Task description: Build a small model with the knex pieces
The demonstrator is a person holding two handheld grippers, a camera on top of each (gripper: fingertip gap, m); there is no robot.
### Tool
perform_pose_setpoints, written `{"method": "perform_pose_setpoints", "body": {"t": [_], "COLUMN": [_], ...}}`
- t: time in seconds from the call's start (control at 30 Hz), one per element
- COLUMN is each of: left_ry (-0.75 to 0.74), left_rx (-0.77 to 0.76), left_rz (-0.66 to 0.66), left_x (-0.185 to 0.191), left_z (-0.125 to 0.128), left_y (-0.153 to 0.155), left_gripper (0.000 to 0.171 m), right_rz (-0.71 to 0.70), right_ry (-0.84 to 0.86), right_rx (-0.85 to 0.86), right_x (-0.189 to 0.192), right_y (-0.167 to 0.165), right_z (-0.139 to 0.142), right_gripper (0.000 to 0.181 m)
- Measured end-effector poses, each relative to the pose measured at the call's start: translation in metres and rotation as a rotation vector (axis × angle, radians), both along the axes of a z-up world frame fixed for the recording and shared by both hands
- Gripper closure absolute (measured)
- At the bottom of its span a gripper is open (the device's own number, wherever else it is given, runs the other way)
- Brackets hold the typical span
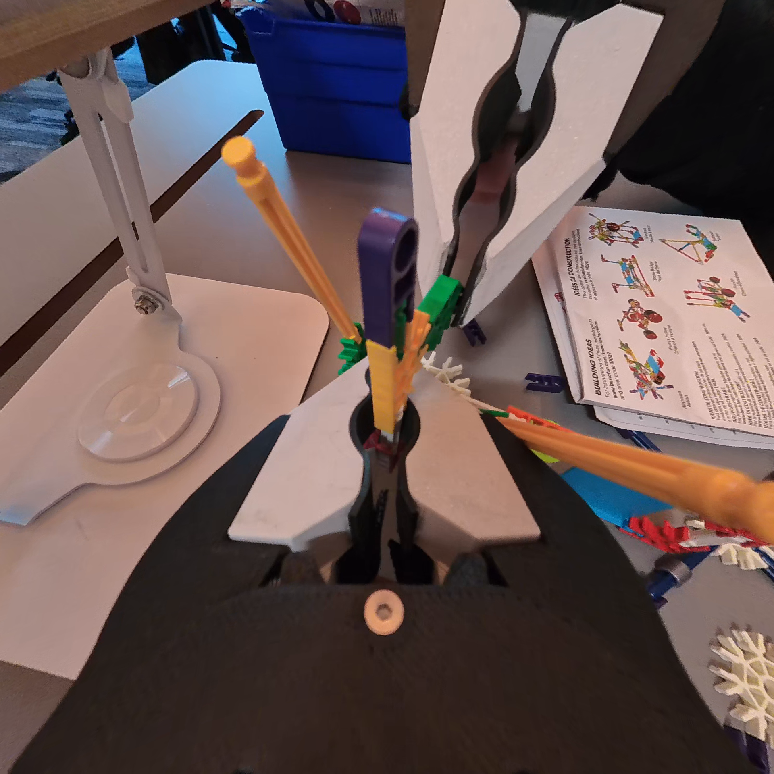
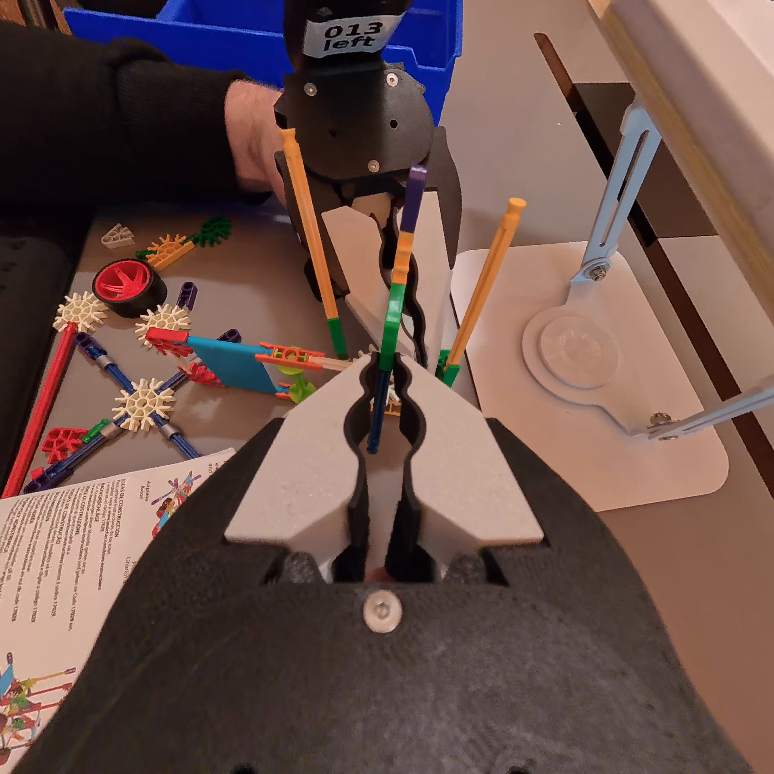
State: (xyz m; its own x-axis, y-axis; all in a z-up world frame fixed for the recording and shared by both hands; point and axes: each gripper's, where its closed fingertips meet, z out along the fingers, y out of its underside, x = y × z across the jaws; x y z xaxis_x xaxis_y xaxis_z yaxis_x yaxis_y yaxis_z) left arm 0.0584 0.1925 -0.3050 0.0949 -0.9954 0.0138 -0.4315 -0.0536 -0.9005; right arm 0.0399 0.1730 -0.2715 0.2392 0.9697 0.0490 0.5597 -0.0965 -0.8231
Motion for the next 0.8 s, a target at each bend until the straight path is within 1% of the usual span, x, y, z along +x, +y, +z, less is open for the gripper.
{"method": "perform_pose_setpoints", "body": {"t": [0.37, 0.47, 0.63, 0.8], "left_ry": [0.003, 0.003, 0.006, 0.008], "left_rx": [0.002, -0.005, 0.001, 0.008], "left_rz": [0.017, 0.019, 0.018, 0.017], "left_x": [0.000, 0.000, 0.000, 0.000], "left_z": [-0.001, -0.002, -0.001, 0.001], "left_y": [0.004, 0.004, 0.003, 0.003], "left_gripper": [0.171, 0.171, 0.171, 0.170], "right_rz": [0.004, -0.016, -0.019, -0.030], "right_ry": [-0.047, -0.077, -0.074, -0.028], "right_rx": [0.039, 0.069, 0.078, 0.046], "right_x": [-0.003, -0.002, 0.001, 0.006], "right_y": [-0.005, -0.002, 0.000, 0.006], "right_z": [0.001, 0.000, 0.001, 0.002], "right_gripper": [0.177, 0.177, 0.177, 0.178]}}
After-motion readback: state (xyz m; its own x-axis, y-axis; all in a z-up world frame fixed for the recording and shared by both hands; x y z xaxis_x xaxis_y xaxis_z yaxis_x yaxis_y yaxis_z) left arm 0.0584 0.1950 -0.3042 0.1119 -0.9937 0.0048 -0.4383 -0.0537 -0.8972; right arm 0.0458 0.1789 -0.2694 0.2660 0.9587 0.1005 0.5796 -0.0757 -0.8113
